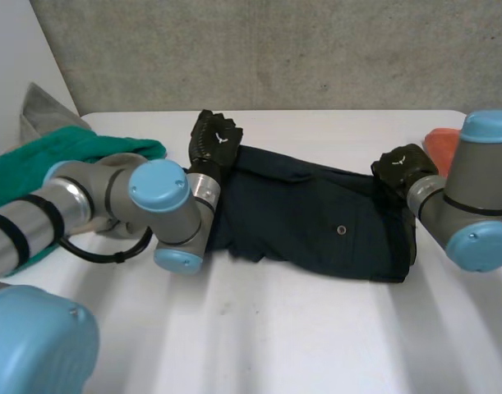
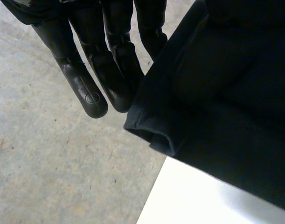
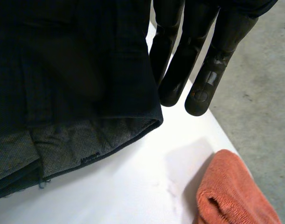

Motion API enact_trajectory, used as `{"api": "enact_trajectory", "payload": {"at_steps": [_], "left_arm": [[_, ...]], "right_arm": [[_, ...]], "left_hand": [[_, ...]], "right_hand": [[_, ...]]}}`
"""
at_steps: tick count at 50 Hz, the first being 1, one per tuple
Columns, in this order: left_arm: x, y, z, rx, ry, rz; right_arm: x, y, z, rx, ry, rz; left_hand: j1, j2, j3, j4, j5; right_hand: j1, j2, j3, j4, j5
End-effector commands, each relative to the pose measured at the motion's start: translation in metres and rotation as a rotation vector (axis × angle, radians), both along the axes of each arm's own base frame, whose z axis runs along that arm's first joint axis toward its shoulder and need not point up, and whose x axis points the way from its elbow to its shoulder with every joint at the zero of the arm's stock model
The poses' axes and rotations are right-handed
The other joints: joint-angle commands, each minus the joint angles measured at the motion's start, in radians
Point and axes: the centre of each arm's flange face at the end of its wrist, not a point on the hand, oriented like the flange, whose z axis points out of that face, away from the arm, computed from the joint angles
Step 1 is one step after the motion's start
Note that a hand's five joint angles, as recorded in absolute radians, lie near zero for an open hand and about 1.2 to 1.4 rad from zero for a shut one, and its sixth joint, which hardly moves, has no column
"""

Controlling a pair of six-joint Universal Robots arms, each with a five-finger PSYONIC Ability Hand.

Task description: Fold the laundry.

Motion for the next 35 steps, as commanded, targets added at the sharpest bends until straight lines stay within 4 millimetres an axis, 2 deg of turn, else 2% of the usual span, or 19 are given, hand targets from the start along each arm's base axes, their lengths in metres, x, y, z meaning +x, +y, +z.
{"api": "enact_trajectory", "payload": {"at_steps": [1, 2, 3, 8, 10, 12, 17, 18, 20, 21, 24, 25, 29, 32, 35], "left_arm": [[-0.011, -0.010, -0.023, -0.012, 0.006, -0.051], [-0.011, -0.010, -0.025, -0.015, 0.007, -0.054], [-0.013, -0.013, -0.021, -0.040, 0.022, -0.056], [-0.016, -0.017, 0.003, -0.137, 0.090, -0.049], [-0.015, -0.014, 0.023, -0.158, 0.112, -0.043], [-0.011, -0.011, 0.032, -0.156, 0.121, -0.033], [0.006, 0.005, 0.056, -0.112, 0.149, -0.005], [0.012, 0.014, 0.060, -0.086, 0.152, -0.005], [0.018, 0.024, 0.060, -0.046, 0.150, -0.007], [0.024, 0.035, 0.057, -0.001, 0.142, -0.012], [0.034, 0.051, 0.057, 0.060, 0.148, -0.019], [0.041, 0.062, 0.058, 0.104, 0.160, -0.026], [0.056, 0.086, 0.057, 0.228, 0.213, -0.042], [0.064, 0.100, 0.057, 0.301, 0.260, -0.048], [0.069, 0.108, 0.054, 0.346, 0.284, -0.049]], "right_arm": [[0.003, -0.029, -0.019, -0.098, -0.015, -0.047], [0.004, -0.031, -0.019, -0.112, -0.020, -0.054], [0.004, -0.036, -0.018, -0.150, -0.032, -0.065], [0.006, -0.047, 0.000, -0.289, -0.087, -0.085], [0.003, -0.048, 0.017, -0.336, -0.122, -0.098], [-0.001, -0.047, 0.028, -0.346, -0.153, -0.108], [-0.012, -0.028, 0.057, -0.298, -0.217, -0.119], [-0.018, -0.018, 0.067, -0.258, -0.214, -0.121], [-0.023, -0.006, 0.073, -0.201, -0.208, -0.119], [-0.026, 0.008, 0.072, -0.124, -0.198, -0.113], [-0.031, 0.027, 0.066, 0.009, -0.205, -0.119], [-0.036, 0.038, 0.059, 0.095, -0.221, -0.138], [-0.042, 0.065, 0.041, 0.258, -0.282, -0.155], [-0.041, 0.082, 0.026, 0.303, -0.317, -0.110], [-0.042, 0.088, 0.013, 0.300, -0.332, -0.087]], "left_hand": [[-0.309, -0.387, -0.379, -0.391, -0.364], [-0.576, -0.654, -0.646, -0.657, -0.630], [-0.944, -1.021, -1.013, -1.025, -0.998], [-0.922, -1.000, -0.992, -1.004, -0.977], [-0.919, -0.997, -0.989, -1.001, -0.974], [-0.919, -0.997, -0.989, -1.001, -0.974], [-0.919, -0.997, -0.989, -1.001, -0.974], [-0.922, -1.000, -0.992, -1.004, -0.977], [-0.922, -1.000, -0.992, -1.004, -0.977], [-0.922, -1.000, -0.992, -1.004, -0.977], [-0.922, -1.000, -0.992, -1.004, -0.977], [-0.925, -1.003, -0.995, -1.007, -0.979], [-0.928, -1.006, -0.998, -1.009, -0.982], [-0.925, -1.003, -0.995, -1.007, -0.979], [-0.925, -1.003, -0.995, -1.007, -0.979]], "right_hand": [[-0.803, -0.972, -0.990, -0.993, -0.973], [-0.803, -0.972, -0.990, -0.993, -0.973], [-0.803, -0.972, -0.990, -0.993, -0.973], [-0.803, -0.972, -0.990, -0.993, -0.973], [-0.803, -0.972, -0.990, -0.993, -0.973], [-0.803, -0.972, -0.990, -0.993, -0.973], [-0.803, -0.972, -0.990, -0.993, -0.973], [-0.803, -0.972, -0.990, -0.993, -0.973], [-0.803, -0.972, -0.990, -0.993, -0.973], [-0.803, -0.972, -0.990, -0.993, -0.973], [-0.735, -0.903, -0.921, -0.924, -0.904], [-0.732, -0.900, -0.918, -0.921, -0.901], [-0.723, -0.891, -0.909, -0.912, -0.892], [-0.723, -0.891, -0.909, -0.912, -0.892], [-0.720, -0.888, -0.906, -0.909, -0.889]]}}
